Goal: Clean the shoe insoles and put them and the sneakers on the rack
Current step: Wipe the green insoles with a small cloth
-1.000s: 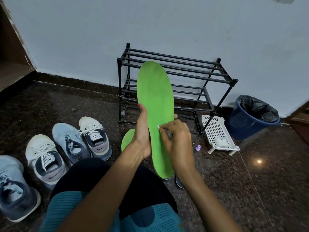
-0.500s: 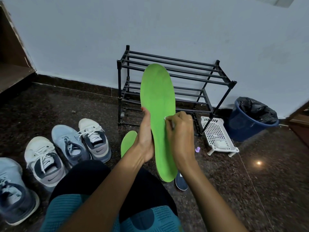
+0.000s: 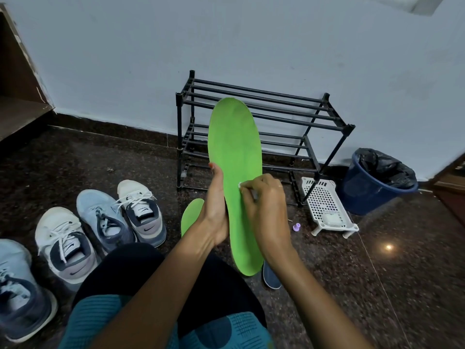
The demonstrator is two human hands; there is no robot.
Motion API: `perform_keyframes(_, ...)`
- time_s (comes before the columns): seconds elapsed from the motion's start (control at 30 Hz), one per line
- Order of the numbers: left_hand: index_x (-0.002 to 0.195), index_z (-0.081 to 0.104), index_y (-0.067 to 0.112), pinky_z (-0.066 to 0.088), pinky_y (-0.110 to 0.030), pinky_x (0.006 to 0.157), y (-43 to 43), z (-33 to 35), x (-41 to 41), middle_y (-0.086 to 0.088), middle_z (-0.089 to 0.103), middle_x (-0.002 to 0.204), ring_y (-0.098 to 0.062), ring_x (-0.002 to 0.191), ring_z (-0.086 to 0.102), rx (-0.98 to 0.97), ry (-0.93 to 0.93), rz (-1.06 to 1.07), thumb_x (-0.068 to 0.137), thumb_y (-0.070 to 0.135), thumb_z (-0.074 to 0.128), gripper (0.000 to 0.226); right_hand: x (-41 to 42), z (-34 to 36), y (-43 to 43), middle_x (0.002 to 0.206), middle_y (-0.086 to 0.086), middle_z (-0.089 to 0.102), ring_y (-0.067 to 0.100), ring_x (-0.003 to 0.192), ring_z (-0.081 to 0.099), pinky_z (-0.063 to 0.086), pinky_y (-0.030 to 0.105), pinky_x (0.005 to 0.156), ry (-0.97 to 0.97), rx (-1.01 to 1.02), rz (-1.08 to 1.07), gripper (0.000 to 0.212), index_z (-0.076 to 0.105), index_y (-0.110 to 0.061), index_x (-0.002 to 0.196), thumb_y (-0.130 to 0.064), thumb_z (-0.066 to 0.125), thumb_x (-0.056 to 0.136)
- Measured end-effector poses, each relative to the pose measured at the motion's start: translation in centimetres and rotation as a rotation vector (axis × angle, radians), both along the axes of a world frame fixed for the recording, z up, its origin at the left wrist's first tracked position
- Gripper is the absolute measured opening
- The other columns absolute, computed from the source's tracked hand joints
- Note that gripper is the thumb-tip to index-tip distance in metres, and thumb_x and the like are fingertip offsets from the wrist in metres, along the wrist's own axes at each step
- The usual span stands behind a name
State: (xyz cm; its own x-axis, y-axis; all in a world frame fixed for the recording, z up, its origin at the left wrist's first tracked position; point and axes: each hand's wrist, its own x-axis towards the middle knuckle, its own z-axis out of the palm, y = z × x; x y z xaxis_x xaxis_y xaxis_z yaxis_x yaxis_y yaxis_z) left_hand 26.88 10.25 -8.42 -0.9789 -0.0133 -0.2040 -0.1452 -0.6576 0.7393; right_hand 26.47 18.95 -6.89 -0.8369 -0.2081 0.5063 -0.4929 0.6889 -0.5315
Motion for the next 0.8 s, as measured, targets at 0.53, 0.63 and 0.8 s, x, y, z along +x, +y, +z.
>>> perform_keyframes(0.53,0.104,0.065,0.018,0.056,-0.027,0.068,0.4,0.2,0.2,-0.002,0.074,0.094,-0.015,0.084,0.071,-0.029,0.005,-0.017,0.094,0.062,0.012,0.069,-1.3,0.4,0.2,0.089,0.012,0.058,0.019,0.085,0.044,0.030,0.019,0.070,0.005,0.034,-0.060,0.012,0.067,0.002,0.092,0.000,0.057,0.086)
perform_keyframes(0.63,0.106,0.065,0.020,0.055,-0.031,0.070,0.6,0.2,0.3,-0.004,0.074,0.097,-0.017,0.087,0.071,-0.043,-0.017,-0.038,0.092,0.063,0.012,0.070,-2.8,1.2,0.4,0.091,0.014,0.058,0.025,0.088,0.049,0.039,0.028,0.073,0.012,0.012,-0.143,0.014,0.067,0.003,0.093,0.000,0.055,0.086)
perform_keyframes(0.8,0.105,0.066,0.019,0.052,-0.031,0.076,0.2,0.3,0.1,-0.003,0.073,0.100,-0.017,0.093,0.069,-0.003,-0.015,-0.001,0.093,0.063,0.015,0.068,-1.5,0.8,-0.5,0.089,0.012,0.057,0.019,0.086,0.044,0.033,0.022,0.070,0.026,0.045,-0.047,0.013,0.067,0.002,0.092,-0.001,0.056,0.087)
